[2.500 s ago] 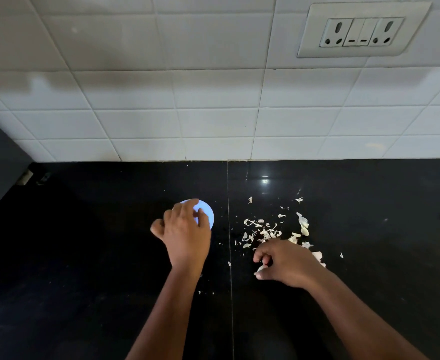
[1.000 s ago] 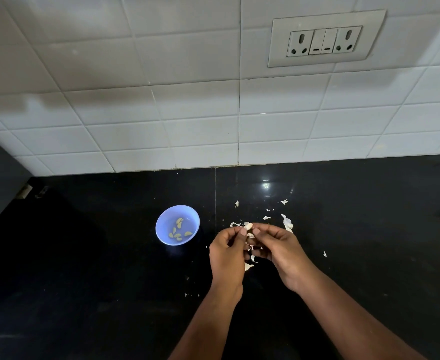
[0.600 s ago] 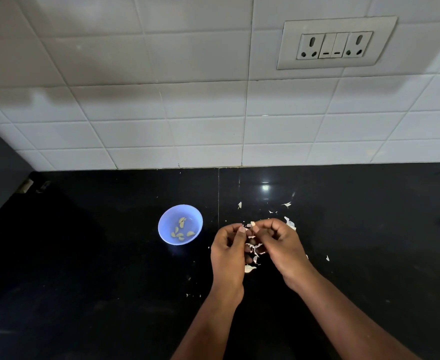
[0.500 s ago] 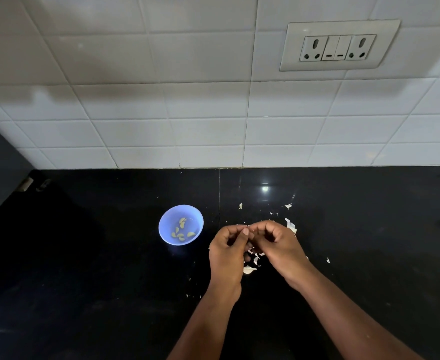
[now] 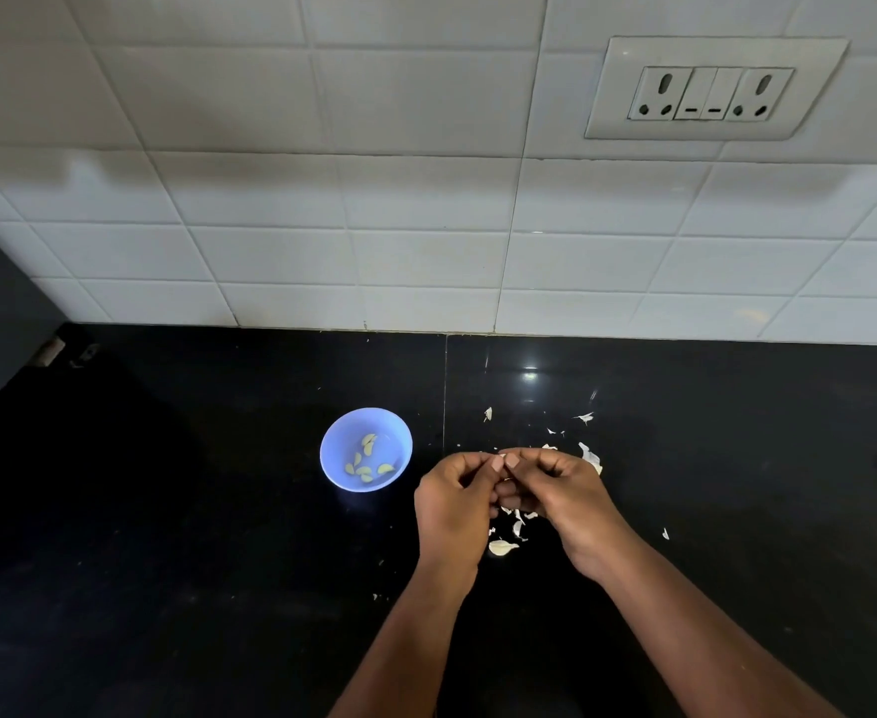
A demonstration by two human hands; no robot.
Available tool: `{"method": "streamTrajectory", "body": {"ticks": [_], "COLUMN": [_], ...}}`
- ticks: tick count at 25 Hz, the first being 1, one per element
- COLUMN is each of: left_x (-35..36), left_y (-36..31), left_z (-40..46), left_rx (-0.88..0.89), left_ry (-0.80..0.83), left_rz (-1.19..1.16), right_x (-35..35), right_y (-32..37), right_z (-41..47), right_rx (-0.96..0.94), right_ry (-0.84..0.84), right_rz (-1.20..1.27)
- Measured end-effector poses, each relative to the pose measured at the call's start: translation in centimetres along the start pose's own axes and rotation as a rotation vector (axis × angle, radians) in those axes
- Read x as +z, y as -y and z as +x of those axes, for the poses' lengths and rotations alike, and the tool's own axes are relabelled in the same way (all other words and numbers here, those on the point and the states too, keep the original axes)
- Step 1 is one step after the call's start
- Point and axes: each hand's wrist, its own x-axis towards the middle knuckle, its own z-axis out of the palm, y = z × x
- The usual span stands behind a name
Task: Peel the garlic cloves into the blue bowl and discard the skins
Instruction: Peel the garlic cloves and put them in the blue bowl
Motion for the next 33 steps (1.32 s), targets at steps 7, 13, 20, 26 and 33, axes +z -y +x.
{"method": "streamTrajectory", "body": {"ticks": [7,13,20,26,33], "left_x": [0.4,-0.4,-0.7,-0.6,-0.7], "left_y": [0.5,0.6,0.2,1.2,1.0], "left_z": [0.6,2.0,3.2,1.8,2.0], "left_rx": [0.224,0.309,0.303,0.177,0.099], "left_ry": [-0.088,-0.009,0.068,-0.08,-0.082], "left_rz": [0.122,0.242,0.349,0.208,0.228], "right_x": [0.4,0.2,0.0,-1.1,-0.7], "right_y": [1.1,1.0,2.0,4.8,1.6], "right_z": [2.1,2.0,3.0,7.0,7.5], "right_rx": [0.257,0.033,0.125,-0.382,-0.293], "right_ry": [0.036,-0.009,0.009,-0.212,0.02], "right_rz": [0.242,-0.067,-0.171,-1.408,-1.562]}}
